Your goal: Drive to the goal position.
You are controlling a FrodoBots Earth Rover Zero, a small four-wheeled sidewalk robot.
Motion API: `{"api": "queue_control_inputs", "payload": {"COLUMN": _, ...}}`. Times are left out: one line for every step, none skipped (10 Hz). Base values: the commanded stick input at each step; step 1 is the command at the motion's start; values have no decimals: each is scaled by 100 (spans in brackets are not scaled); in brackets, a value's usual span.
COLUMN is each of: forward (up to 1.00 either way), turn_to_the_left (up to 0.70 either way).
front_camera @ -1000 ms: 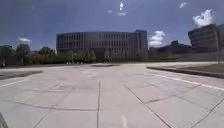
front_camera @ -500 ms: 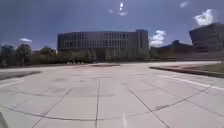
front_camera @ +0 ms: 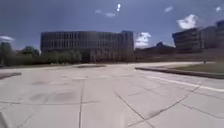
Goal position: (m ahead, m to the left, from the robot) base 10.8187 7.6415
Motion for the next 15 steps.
{"api": "queue_control_inputs", "payload": {"forward": 50, "turn_to_the_left": 0}}
{"api": "queue_control_inputs", "payload": {"forward": 50, "turn_to_the_left": 0}}
{"api": "queue_control_inputs", "payload": {"forward": 50, "turn_to_the_left": 0}}
{"api": "queue_control_inputs", "payload": {"forward": 50, "turn_to_the_left": 0}}
{"api": "queue_control_inputs", "payload": {"forward": 50, "turn_to_the_left": 0}}
{"api": "queue_control_inputs", "payload": {"forward": 50, "turn_to_the_left": 0}}
{"api": "queue_control_inputs", "payload": {"forward": 50, "turn_to_the_left": 0}}
{"api": "queue_control_inputs", "payload": {"forward": 50, "turn_to_the_left": 0}}
{"api": "queue_control_inputs", "payload": {"forward": 50, "turn_to_the_left": 0}}
{"api": "queue_control_inputs", "payload": {"forward": 50, "turn_to_the_left": 0}}
{"api": "queue_control_inputs", "payload": {"forward": 50, "turn_to_the_left": 0}}
{"api": "queue_control_inputs", "payload": {"forward": 50, "turn_to_the_left": 0}}
{"api": "queue_control_inputs", "payload": {"forward": 50, "turn_to_the_left": 0}}
{"api": "queue_control_inputs", "payload": {"forward": 50, "turn_to_the_left": 0}}
{"api": "queue_control_inputs", "payload": {"forward": 50, "turn_to_the_left": 0}}
